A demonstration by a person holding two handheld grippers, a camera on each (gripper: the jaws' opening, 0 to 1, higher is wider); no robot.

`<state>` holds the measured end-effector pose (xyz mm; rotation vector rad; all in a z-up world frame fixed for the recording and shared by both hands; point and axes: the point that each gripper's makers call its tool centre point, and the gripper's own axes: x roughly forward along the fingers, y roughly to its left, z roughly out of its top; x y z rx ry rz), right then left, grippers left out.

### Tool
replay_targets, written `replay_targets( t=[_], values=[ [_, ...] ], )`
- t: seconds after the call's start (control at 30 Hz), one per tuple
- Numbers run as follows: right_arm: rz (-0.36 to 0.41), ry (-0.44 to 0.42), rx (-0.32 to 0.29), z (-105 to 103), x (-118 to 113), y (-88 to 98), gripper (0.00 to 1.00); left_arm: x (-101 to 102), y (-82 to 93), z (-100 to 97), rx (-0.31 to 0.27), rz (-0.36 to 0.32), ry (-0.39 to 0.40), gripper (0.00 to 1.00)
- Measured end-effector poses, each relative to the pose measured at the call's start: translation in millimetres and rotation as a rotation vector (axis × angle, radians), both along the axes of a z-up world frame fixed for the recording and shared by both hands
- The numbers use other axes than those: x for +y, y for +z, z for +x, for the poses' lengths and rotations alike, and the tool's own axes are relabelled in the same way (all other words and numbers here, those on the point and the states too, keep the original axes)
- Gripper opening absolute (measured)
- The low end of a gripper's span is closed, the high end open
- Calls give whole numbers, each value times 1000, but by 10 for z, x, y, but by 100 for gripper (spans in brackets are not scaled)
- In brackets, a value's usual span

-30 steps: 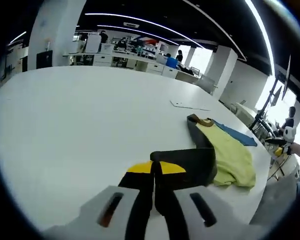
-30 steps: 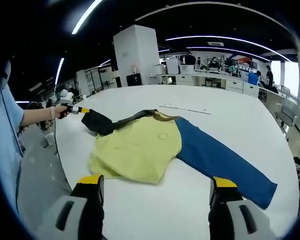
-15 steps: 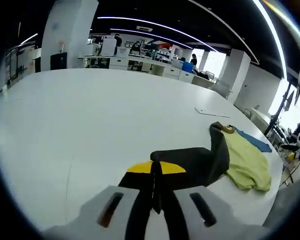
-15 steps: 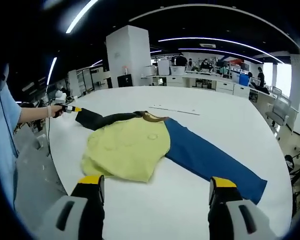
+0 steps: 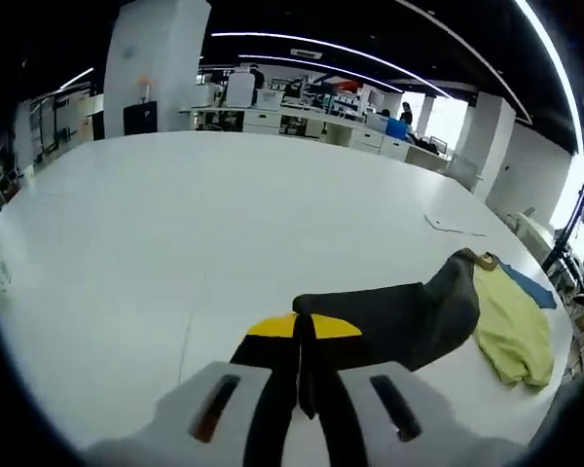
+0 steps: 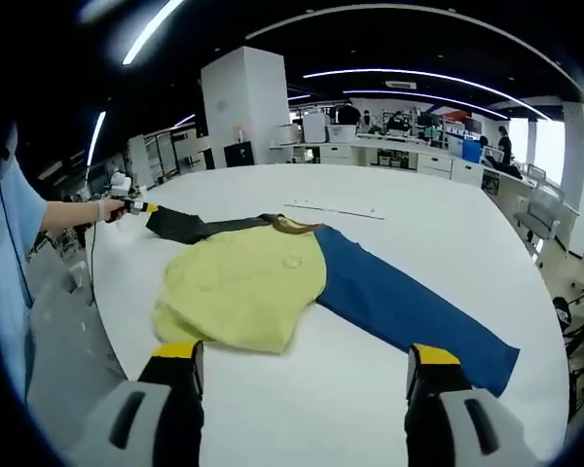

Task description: Fold the garment on the visible template until the final outline fits inside the template.

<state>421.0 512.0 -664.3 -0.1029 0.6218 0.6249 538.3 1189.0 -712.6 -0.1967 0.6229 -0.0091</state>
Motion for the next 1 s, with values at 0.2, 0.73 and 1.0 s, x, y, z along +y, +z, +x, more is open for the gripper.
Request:
replay_targets(
  t=[0.2, 0.73, 1.0],
  values=[
    [-8, -1, 7, 31, 1, -37, 85, 128, -214, 10, 49, -36, 59, 0],
    [-21, 4, 0, 118, -20, -56, 84, 257, -406, 146, 92, 8, 68, 0],
    [-23, -43, -33, 172, -103, -12, 82, 258, -515, 142, 122, 14, 66, 1]
  ],
)
